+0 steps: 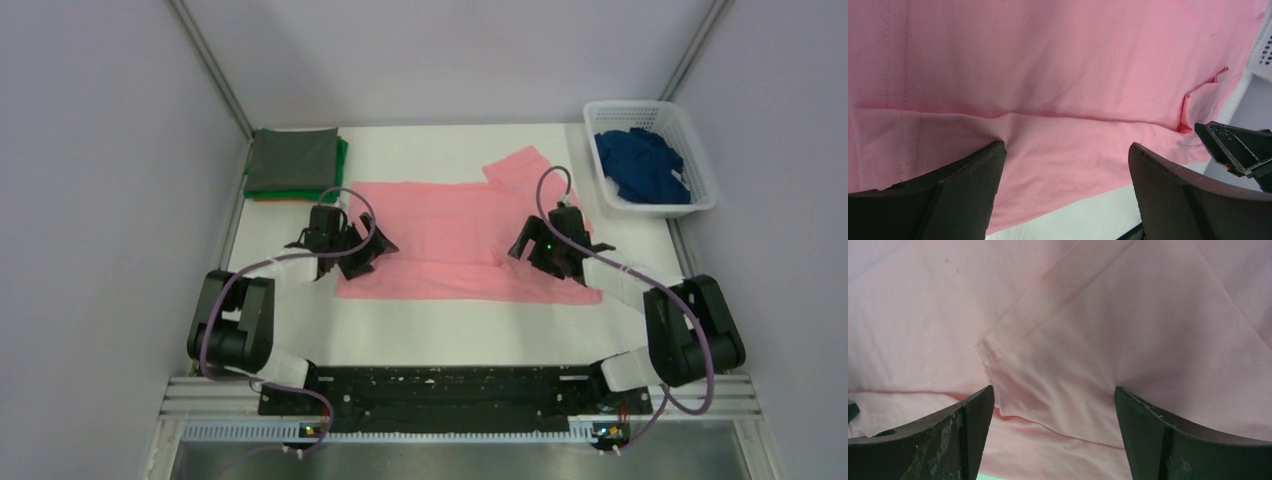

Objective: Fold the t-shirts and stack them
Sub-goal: Fold the flattened tshirt in 1/3 of the way

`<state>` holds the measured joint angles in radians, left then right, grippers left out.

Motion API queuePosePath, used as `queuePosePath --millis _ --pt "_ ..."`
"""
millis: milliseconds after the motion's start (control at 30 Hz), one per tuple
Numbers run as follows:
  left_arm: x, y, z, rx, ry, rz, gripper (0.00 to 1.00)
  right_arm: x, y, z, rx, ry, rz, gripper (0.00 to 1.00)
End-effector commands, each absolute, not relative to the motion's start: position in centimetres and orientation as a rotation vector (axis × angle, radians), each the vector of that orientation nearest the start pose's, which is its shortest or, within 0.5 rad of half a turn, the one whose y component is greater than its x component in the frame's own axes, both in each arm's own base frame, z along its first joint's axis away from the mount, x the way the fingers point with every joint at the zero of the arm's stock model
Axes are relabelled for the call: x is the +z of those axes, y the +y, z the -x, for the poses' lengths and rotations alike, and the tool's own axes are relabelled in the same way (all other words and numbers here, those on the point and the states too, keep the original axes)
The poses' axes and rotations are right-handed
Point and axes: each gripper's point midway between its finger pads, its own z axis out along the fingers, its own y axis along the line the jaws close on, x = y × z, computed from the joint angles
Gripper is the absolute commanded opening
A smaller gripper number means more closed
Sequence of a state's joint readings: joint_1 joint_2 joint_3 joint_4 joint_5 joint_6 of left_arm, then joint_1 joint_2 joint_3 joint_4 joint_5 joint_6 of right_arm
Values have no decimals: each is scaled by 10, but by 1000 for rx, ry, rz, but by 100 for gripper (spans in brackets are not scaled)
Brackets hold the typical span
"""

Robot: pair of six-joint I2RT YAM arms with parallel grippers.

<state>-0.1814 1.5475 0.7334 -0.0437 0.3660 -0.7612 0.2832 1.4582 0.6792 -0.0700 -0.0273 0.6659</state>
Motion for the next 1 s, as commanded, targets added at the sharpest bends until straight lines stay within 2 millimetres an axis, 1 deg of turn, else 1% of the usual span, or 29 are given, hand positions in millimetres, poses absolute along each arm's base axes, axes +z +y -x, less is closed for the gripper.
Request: queuePosePath --millis 0,67,100,200,233,267,333,400,467,633,767,800,867,900,967 --pt "13 -140 -255 -748 2650 656 99 9 114 -245 337 2616 -529 89" --pt "9 -133 -232 -694 2671 683 99 8 109 -226 325 2626 -554 89" --pt "12 -128 -223 -666 2659 696 99 8 108 -218 332 2631 -562 89" --pt "8 -113 -194 -572 2664 760 99 12 109 -199 368 2624 -560 89" --pt "7 -110 -185 -564 2671 772 99 13 110 -193 371 2628 -553 89" --pt "7 -110 -177 -574 2674 777 99 13 111 -188 377 2630 -547 89" --pt "7 -116 -159 -646 2686 802 98 15 114 -180 408 2627 -528 89" --pt "7 -122 -149 -734 2658 829 98 15 115 -177 425 2622 -532 89" --pt "7 -122 -145 -768 2612 845 99 16 116 -175 435 2621 -530 89" --pt "13 -117 -143 -766 2551 863 99 20 119 -167 449 2630 -516 89" --pt "14 -118 -144 -777 2548 866 99 20 113 -166 408 2607 -512 89" --pt "15 -119 -143 -781 2555 860 99 21 110 -167 387 2599 -508 89" --pt "16 -115 -141 -735 2577 865 99 30 108 -175 361 2573 -487 89" --pt "17 -110 -141 -697 2577 865 99 37 109 -181 363 2554 -471 89" --pt "28 -103 -148 -637 2554 848 99 53 111 -195 363 2505 -438 90"
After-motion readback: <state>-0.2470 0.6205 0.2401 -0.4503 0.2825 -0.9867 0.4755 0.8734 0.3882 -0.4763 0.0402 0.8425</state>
